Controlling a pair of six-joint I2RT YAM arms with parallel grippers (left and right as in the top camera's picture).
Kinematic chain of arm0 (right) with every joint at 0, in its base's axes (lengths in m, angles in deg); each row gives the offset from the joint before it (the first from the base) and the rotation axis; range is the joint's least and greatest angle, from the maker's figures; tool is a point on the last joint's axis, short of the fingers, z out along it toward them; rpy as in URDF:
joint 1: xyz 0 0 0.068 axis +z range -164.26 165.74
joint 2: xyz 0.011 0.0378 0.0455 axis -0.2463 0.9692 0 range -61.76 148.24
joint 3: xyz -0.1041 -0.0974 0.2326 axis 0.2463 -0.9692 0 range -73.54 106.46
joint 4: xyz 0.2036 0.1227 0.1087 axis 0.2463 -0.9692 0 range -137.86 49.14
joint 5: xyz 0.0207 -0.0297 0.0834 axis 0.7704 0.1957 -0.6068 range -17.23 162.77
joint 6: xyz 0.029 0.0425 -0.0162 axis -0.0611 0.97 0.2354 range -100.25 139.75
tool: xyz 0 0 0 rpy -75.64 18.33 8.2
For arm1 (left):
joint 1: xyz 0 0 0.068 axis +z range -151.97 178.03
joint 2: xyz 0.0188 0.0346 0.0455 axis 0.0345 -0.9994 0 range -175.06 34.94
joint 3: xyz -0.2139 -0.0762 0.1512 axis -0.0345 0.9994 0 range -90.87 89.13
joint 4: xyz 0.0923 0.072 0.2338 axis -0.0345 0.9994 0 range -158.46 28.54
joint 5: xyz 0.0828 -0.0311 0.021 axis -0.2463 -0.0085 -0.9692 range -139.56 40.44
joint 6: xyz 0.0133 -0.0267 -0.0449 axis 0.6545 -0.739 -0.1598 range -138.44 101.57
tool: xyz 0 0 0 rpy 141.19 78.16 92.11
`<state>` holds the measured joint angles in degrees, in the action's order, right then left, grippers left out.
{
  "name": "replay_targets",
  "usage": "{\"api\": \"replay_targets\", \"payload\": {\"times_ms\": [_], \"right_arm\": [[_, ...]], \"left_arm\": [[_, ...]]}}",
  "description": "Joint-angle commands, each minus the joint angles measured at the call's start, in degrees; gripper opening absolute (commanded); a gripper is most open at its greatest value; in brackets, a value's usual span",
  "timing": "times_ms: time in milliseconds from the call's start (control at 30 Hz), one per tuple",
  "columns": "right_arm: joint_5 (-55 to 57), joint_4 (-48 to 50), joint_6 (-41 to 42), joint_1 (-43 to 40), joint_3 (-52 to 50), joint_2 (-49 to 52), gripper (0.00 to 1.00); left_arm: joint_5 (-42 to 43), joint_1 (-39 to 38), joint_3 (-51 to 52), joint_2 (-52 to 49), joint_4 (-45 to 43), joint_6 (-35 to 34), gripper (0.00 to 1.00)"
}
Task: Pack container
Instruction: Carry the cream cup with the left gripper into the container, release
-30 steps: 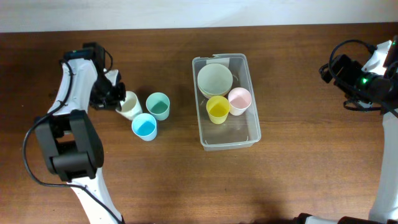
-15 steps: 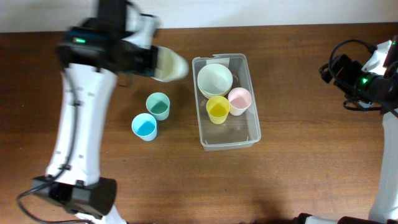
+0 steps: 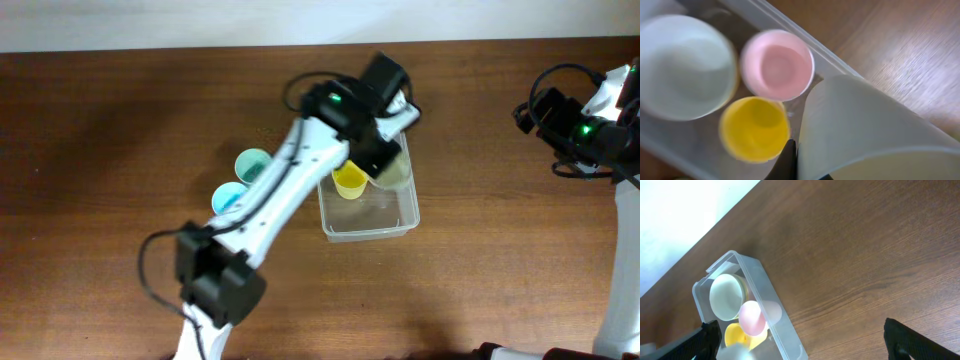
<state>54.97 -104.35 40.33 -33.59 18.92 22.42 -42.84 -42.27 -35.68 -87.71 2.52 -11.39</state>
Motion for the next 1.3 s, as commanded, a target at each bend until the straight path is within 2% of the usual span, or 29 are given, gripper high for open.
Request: {"api": "replay_targets", "payload": {"times_ms": [0,267,500,833,967,1100,1267], "right_arm": [[0.52,-0.02,-0.13,-0.24,0.37,-0.09,0.99],[0.52,-0.02,-0.13,-0.24,0.37,-0.09,0.99],[0.52,-0.02,-0.13,-0.24,0.37,-0.09,0.99],[0.52,-0.02,-0.13,-0.24,0.37,-0.09,0.99],[0.52,-0.02,-0.13,-0.24,0.37,-0.09,0.99],[0.52,-0.02,-0.13,-0.24,0.37,-0.09,0.99],[0.52,-0.02,-0.13,-0.24,0.37,-0.09,0.99]], "left_arm": [[-1.64,-1.25,0.39,-5.11,-0.33,1.66,0.01],[-1.68,-2.86,0.39,-8.28,-0.59,1.66,0.02],[-2.27,-2.97,0.57,-9.57,-1.25,3.02,0.14],[-5.07,-2.95,-1.14,-11.47,0.04,2.91,0.15],[-5.07,-2.89,-8.0,-11.37,6.45,2.86,0.19],[-5.27,-2.16,-20.33,-11.37,16.7,1.75,0.22],[-13.92,0.61,-33.81,-11.37,25.73,-3.58,0.41]]}}
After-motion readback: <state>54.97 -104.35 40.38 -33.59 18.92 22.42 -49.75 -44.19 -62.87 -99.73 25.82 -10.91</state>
